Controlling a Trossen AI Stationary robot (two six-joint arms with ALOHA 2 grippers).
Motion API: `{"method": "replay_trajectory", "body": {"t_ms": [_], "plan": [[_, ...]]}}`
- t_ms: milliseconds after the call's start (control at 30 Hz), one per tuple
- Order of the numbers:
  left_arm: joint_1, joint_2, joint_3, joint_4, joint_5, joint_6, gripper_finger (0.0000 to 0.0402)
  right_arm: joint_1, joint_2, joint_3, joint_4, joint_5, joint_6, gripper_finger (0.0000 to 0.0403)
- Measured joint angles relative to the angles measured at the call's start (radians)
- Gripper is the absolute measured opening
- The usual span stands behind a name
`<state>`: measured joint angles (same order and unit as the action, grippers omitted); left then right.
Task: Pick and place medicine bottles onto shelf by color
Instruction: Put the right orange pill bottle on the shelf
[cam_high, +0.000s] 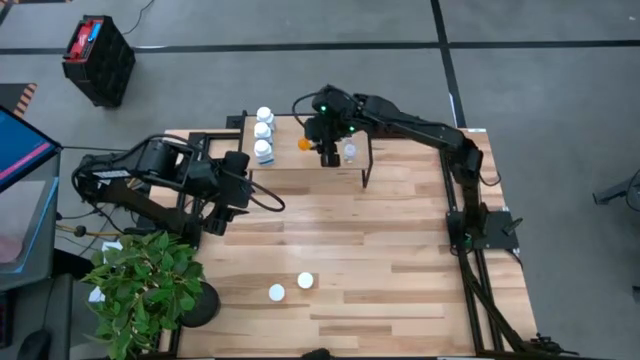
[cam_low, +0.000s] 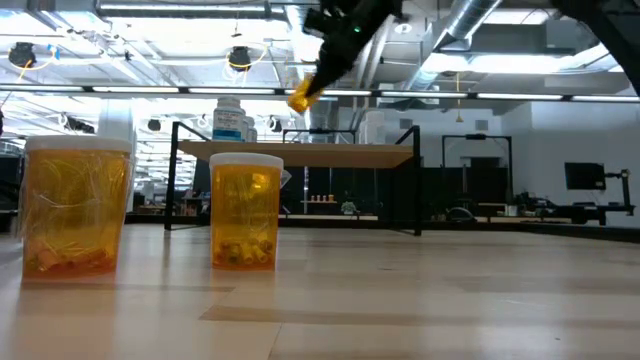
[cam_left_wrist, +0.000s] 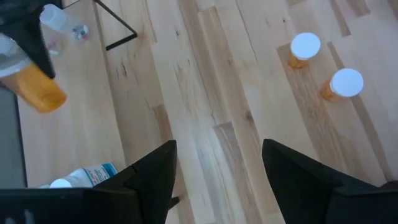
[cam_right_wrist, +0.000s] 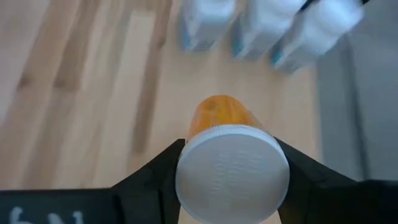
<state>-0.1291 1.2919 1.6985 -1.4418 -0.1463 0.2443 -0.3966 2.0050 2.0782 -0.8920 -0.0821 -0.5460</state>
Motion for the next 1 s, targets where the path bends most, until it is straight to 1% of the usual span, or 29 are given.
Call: {"method": "replay_trajectory", "body": {"t_ms": [67,200,333,600,733,1000], "plan": [[0.000,0.000,0.000,0.000,0.000,0.000,0.0224,-0.004,0.016,0.013,0.001,-0.003,0.003,0.0205],[0.000,0.000,0.000,-0.001,0.000,-0.001,0.0224,-0.004,0.033,0.011,-0.078,-0.006,0.014,0.0205],[0.000,0.000,0.000,-0.002,0.000,-0.012,0.0224,-0.001,0.029,0.012,-0.130,-0.007,0.016,0.0200],[0.000,0.000,0.000,-0.001,0.000,-0.027,0.0224,0.001,0.031,0.012,-0.240,-0.007,0.057,0.0207],[0.000,0.000,0.000,0.000,0.000,-0.031,0.0224,0.002,0.030,0.012,-0.234,-0.007,0.059,0.0203],[0.000,0.000,0.000,0.002,0.000,-0.072,0.0224,-0.002,0.049,0.013,-0.249,-0.003,0.059,0.0216]]}}
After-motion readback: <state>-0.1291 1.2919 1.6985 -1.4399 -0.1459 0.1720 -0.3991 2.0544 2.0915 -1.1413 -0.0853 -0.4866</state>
